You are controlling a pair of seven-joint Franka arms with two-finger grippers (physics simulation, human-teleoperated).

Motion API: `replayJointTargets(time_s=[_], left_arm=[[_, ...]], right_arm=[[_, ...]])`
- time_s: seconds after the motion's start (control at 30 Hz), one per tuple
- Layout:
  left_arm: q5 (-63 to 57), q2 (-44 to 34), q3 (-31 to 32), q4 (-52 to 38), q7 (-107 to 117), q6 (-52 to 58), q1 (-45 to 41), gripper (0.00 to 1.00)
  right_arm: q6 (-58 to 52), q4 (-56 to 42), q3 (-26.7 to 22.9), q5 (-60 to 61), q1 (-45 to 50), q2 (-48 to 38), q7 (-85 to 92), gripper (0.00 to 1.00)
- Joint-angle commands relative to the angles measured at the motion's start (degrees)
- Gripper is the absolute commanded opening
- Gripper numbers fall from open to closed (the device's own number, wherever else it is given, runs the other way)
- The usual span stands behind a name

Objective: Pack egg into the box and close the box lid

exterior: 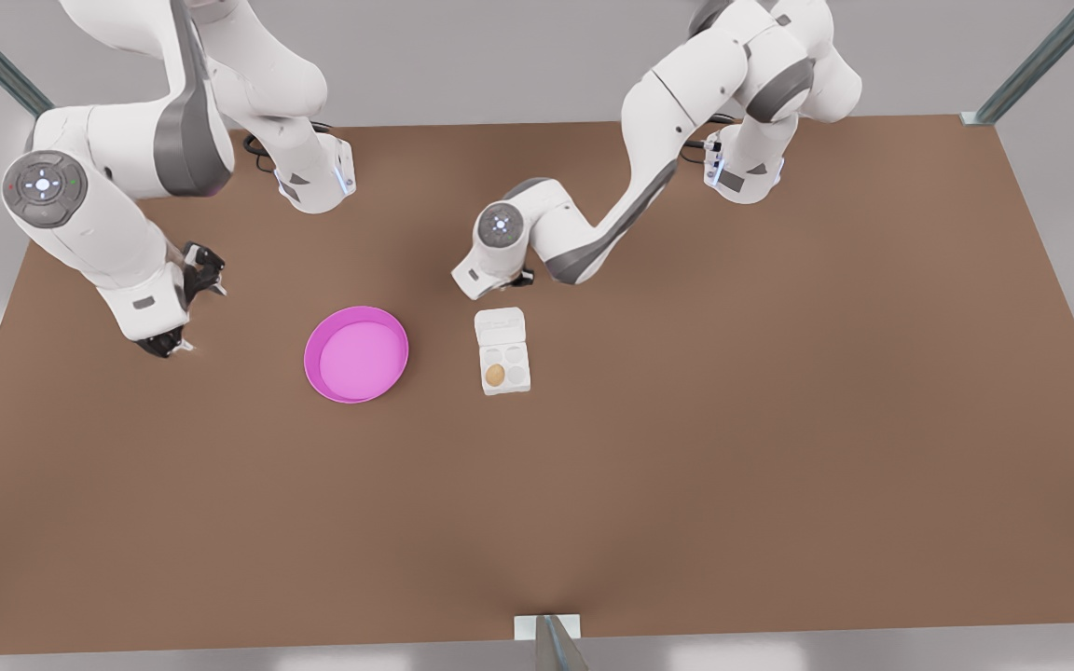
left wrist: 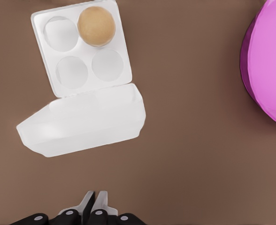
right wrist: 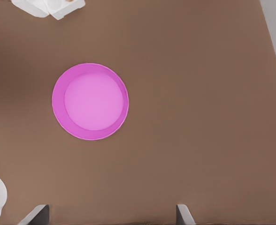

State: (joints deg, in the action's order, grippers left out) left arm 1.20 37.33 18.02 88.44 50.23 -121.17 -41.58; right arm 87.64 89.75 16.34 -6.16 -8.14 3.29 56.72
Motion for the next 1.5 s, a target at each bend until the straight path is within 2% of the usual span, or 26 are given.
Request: replayJointTargets(time_s=[0.0, 0.23, 0.97, 1.17, 1.47], left_arm=[[-1.02, -0.06, 0.0, 0.94, 24.91, -6.62, 0.27, 0.25], [-0.76, -0.06, 0.0, 2.09, 27.99, -6.89, 0.88, 0.24], [-1.37, 2.14, 0.0, 1.65, 14.1, -9.08, 2.55, 0.24], [-1.46, 2.75, -0.09, -0.11, 14.1, -9.08, 3.08, 0.24], [-3.83, 8.2, -0.26, -9.78, 14.1, -9.52, 3.96, 0.24]], right_arm=[[-4.23, 0.07, 0.01, -0.08, -0.65, 0.31, -59.53, 1.0], [-4.15, 0.25, -0.08, 0.63, -0.74, 1.37, -59.18, 1.0], [-3.18, 0.51, -0.26, 1.95, -1.97, 3.83, -57.86, 1.0], [-3.18, 0.51, -0.26, 2.3, -3.11, 4.36, -56.63, 1.0], [-3.09, 0.51, -0.26, 2.82, -4.43, 5.33, -55.57, 1.0]])
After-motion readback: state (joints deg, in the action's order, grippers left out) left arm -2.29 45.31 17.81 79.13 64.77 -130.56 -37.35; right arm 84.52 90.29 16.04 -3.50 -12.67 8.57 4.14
